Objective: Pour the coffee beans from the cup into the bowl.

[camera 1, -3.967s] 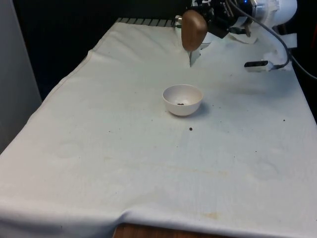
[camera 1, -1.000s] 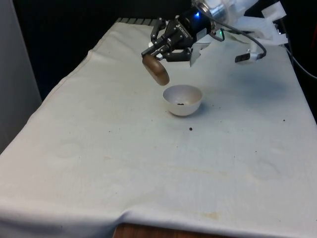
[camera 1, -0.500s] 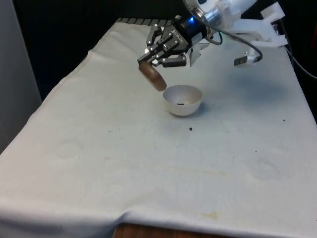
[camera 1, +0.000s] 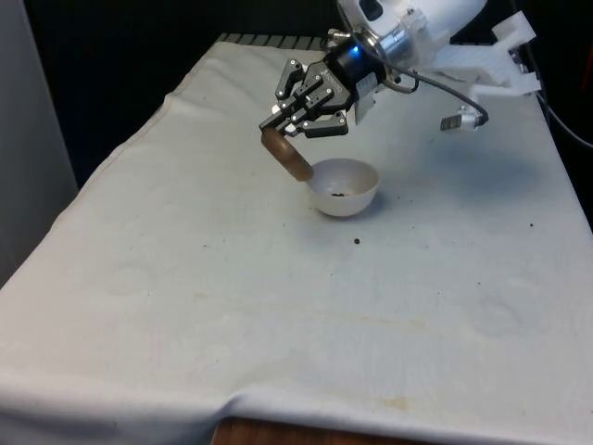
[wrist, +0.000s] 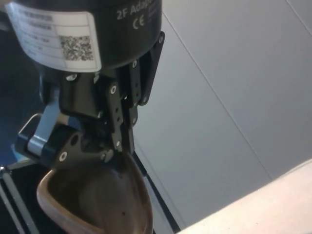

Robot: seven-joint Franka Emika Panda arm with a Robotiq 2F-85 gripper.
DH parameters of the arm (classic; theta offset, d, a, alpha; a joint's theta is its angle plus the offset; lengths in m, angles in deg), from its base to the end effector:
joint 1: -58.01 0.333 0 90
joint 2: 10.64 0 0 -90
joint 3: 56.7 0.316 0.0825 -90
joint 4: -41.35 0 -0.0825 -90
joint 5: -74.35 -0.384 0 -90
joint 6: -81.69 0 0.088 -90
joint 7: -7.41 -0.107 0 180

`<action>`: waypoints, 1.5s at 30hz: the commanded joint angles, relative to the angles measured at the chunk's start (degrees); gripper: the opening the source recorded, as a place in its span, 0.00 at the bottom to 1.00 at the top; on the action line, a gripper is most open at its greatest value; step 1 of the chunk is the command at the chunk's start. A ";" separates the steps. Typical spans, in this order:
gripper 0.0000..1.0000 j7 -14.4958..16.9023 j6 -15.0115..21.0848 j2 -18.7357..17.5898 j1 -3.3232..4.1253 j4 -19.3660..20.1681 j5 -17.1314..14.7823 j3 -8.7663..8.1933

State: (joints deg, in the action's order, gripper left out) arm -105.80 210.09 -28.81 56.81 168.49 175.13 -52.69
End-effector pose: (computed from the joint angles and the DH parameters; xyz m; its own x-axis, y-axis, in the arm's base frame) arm 0.5456 -0.0016 0.2303 0.6069 -0.0583 0.7926 -0.6108 -0.6723 0.4183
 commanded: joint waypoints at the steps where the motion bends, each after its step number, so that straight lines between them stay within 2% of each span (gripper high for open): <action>1: 0.03 -0.17 0.97 -0.29 -0.29 -0.29 -0.74 0.06; 3: 0.03 -0.80 1.15 -0.57 -0.34 -0.40 -1.49 0.06; 4: 0.03 -0.86 0.11 -0.52 0.00 -0.23 -1.03 0.00; 6: 0.03 -0.97 1.38 -0.74 -0.40 -0.69 -2.01 0.06; 13: 0.03 -0.80 2.52 -2.18 -0.52 -3.32 -3.09 -0.52; 14: 0.03 -1.20 1.55 -1.95 -0.11 -2.98 -2.64 -0.63; 15: 0.03 -0.74 2.69 -2.41 -0.52 -3.78 -3.15 -0.63; 20: 0.03 -0.69 3.55 -4.01 -0.69 -6.13 -3.61 -0.97; 21: 0.03 -1.15 2.23 -3.84 -0.23 -5.79 -2.98 -1.03; 22: 0.03 -0.74 3.72 -4.18 -0.74 -6.36 -3.72 -0.97; 24: 0.03 -0.69 4.35 -4.64 -0.86 -7.16 -4.30 -1.26; 31: 0.03 -0.86 6.47 -5.33 -0.86 -8.37 -5.27 -2.41; 32: 0.03 -1.15 5.27 -5.16 -0.34 -8.08 -4.87 -2.52; 33: 0.03 -0.92 6.88 -5.39 -0.86 -8.48 -5.44 -2.58; 40: 0.03 -0.80 9.74 -5.67 -0.97 -9.45 -7.05 -4.07; 41: 0.03 -1.15 8.65 -5.50 -0.40 -9.22 -6.65 -4.30; 42: 0.03 -0.80 10.14 -5.61 -0.97 -9.45 -7.22 -4.30; 45: 0.03 -0.80 11.00 -5.50 -1.03 -9.51 -7.79 -4.76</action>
State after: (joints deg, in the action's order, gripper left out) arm -106.95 219.95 -34.31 56.35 158.98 167.86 -57.67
